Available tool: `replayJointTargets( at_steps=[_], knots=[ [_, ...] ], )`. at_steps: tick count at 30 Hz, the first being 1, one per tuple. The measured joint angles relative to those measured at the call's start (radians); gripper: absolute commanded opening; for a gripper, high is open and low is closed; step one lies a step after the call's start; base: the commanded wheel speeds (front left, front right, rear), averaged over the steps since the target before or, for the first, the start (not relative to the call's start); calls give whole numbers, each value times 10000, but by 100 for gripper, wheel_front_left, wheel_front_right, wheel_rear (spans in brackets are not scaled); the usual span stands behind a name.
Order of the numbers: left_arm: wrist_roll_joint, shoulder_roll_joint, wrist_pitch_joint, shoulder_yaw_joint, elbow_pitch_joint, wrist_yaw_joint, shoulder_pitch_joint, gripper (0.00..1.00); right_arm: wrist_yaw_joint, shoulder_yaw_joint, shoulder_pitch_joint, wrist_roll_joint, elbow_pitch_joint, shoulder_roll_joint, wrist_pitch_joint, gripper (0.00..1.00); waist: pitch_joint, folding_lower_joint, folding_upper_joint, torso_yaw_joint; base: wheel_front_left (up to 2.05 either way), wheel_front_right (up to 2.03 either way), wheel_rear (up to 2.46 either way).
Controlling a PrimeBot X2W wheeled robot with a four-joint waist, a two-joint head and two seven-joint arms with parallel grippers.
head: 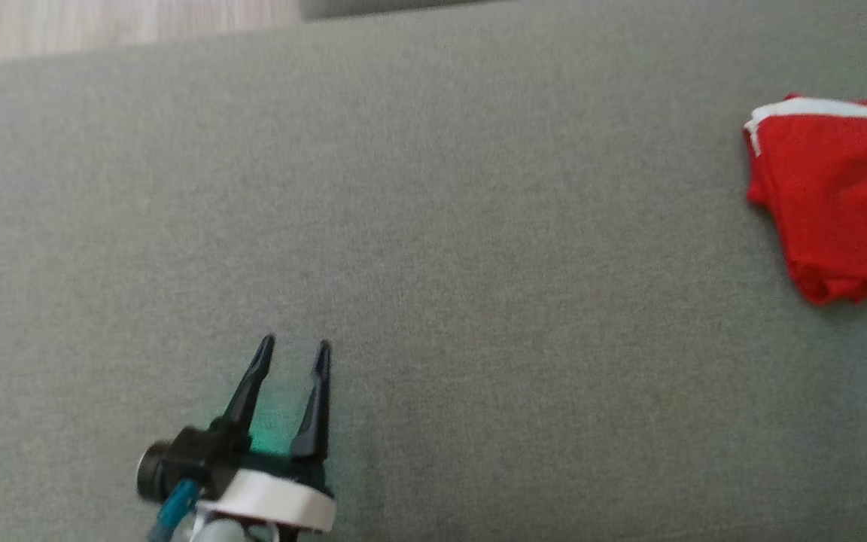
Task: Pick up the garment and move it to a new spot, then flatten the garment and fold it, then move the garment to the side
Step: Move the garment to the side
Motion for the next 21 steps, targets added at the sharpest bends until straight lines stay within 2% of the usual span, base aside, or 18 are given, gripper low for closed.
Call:
replayJointTargets(
  at_steps=[7, 11, 15, 16, 18, 21],
  knots=[
    [15, -25, 2, 614, -190, 623, 729, 100, 0, 800, 2423, 485, -1981, 978, -1613, 100, -979, -2, 0, 59, 0, 0, 0],
    [207, -29, 0, 926, -341, 936, 930, 100, 0, 924, 3924, 523, -2640, 1785, -2801, 100, -1428, -2, 0, 305, 0, 0, 0],
    [291, -36, 0, 1143, -328, 1108, 1280, 100, 0, 949, 5419, 525, -2583, 2742, -4063, 100, -1822, -2, 0, 644, 0, 0, 0],
    [316, -40, 0, 1181, -291, 1106, 1445, 100, 0, 989, 6219, 535, -2217, 3049, -4569, 100, -2003, -3, 0, 823, 0, 0, 0],
    [336, -38, 2, 1246, -180, 1087, 1635, 100, 0, 1055, 7122, 545, -1526, 3359, -5252, 100, -2283, -2, 0, 1022, 0, 0, 0],
    [355, -38, 2, 1285, -171, 1018, 1710, 100, 0, 1193, 7551, 481, -1030, 3494, -5768, 100, -2465, -2, 0, 1145, 0, 0, 0]
  ],
)
